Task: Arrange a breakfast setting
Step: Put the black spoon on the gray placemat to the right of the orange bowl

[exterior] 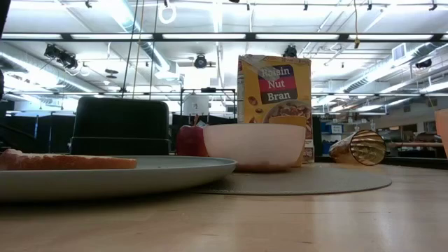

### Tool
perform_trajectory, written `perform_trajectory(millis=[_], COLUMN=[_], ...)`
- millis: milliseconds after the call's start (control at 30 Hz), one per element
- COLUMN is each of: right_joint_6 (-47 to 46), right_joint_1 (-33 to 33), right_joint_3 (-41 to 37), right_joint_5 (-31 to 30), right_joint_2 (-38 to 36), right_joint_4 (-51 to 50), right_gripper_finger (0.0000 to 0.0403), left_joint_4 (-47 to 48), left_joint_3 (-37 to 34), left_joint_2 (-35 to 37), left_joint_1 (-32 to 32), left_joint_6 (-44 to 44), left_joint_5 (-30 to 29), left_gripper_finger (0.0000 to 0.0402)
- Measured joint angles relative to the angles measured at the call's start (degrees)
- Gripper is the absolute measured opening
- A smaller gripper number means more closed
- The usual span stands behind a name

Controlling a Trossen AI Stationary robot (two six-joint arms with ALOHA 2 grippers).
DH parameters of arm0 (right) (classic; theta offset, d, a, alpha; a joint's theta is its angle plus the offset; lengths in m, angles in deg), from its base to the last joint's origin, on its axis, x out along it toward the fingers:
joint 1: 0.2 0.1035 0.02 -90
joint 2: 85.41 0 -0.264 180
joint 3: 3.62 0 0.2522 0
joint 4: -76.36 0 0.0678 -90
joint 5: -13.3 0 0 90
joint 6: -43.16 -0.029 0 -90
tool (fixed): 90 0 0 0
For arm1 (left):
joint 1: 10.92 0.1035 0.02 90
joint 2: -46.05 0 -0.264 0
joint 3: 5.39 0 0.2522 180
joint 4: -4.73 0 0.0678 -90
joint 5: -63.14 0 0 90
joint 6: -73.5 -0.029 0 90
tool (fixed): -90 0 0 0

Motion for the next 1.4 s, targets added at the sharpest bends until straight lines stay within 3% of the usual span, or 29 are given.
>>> perform_trajectory(millis=[200,333,533,667,800,1000,1200,1400], right_joint_6=[-7.0,-15.2,-23.3,-28.9,-35.3,-43.8,-51.5,-52.7], right_joint_1=[1.3,2.8,4.7,4.7,4.8,4.7,4.6,2.8], right_joint_3=[0.0,0.0,-0.1,-4.7,-13.9,-28.8,-39.7,-44.0], right_joint_5=[0.1,0.3,4.0,8.4,13.2,13.5,14.8,16.6], right_joint_2=[-0.4,-1.2,-1.5,-1.4,-1.7,-1.8,-1.8,-1.8], right_joint_4=[-0.7,-7.5,-17.5,-16.5,-5.4,13.4,23.6,26.5], right_gripper_finger=[0.0012,0.0012,0.0012,0.0012,0.0012,0.0012,0.0012,0.0012], left_joint_4=[1.2,9.9,29.4,38.7,42.9,46.4,49.2,49.2], left_joint_3=[0.0,0.0,0.1,0.1,0.1,0.1,0.1,0.1], left_joint_2=[0.1,1.7,7.3,10.2,11.1,11.2,11.2,11.2], left_joint_1=[-0.3,-0.3,-0.4,-1.0,-2.4,-5.0,-6.5,-7.1], left_joint_6=[-2.9,-7.2,-8.5,-8.3,-8.3,-8.2,-6.5,-6.6], left_joint_5=[0.2,1.8,2.1,1.8,1.9,1.9,1.8,1.8], left_gripper_finger=[0.0143,0.018,0.0196,0.0196,0.0196,0.0196,0.0196,0.0196])
